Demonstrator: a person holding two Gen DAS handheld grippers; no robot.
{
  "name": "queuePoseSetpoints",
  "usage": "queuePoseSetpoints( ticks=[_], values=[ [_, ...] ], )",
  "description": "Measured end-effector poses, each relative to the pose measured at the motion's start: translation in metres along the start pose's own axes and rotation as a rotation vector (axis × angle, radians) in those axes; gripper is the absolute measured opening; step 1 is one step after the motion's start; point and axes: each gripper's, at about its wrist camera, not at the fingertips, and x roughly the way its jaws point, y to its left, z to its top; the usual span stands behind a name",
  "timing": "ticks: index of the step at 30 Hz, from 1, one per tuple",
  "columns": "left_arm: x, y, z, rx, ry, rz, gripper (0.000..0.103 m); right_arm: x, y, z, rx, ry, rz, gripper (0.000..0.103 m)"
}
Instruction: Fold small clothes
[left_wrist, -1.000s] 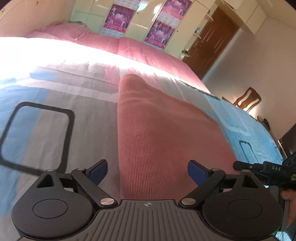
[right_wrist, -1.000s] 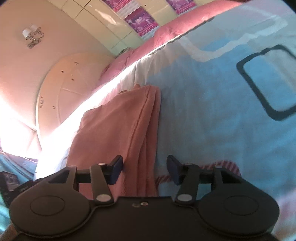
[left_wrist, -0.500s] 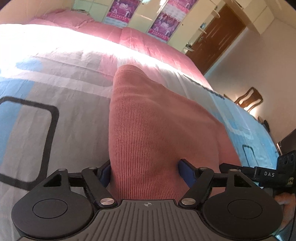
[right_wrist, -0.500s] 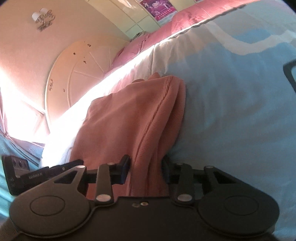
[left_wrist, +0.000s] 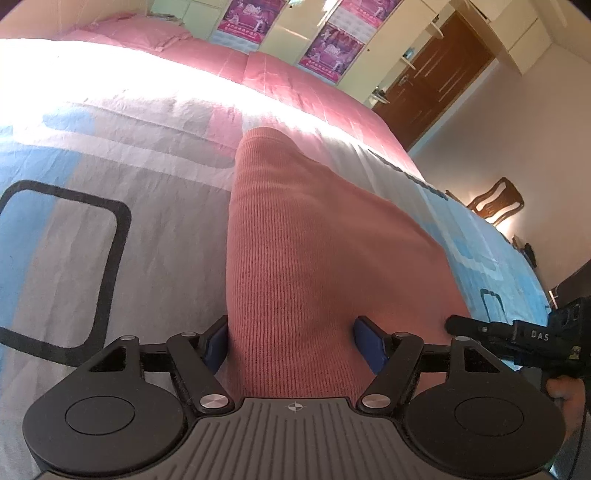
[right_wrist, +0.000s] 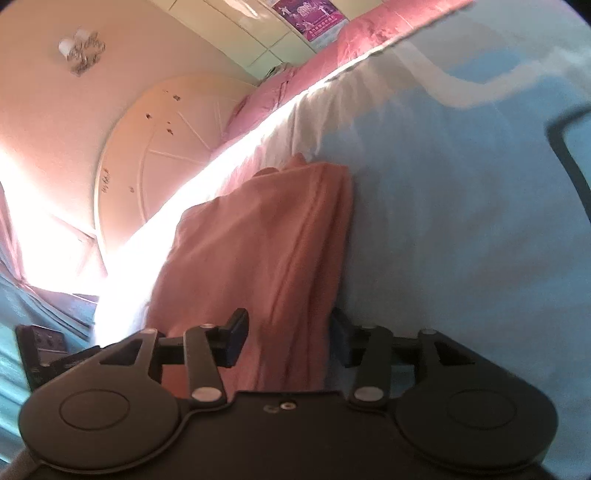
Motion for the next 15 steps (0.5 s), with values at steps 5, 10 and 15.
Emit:
queuePoseSetpoints(
  ticks=[5, 10, 15],
  values=[
    [-0.002, -0.019, -0.001, 0.098, -0.022, 0.067, 0.051, 0.009, 0.033, -0.006, -0.159, -0.001, -0.144, 0.025],
    [-0.005, -0.036, 0.001, 0.202, -0.029, 0.117, 0.046, 0.014, 0.057, -0.016, -0.295, -0.021, -0.242, 0.024],
    [-0.006, -0.033, 0.002, 0.156, -0.025, 0.110, 0.048, 0.009, 0.042, -0.012, -0.225, -0.011, -0.190, 0.024]
  ],
)
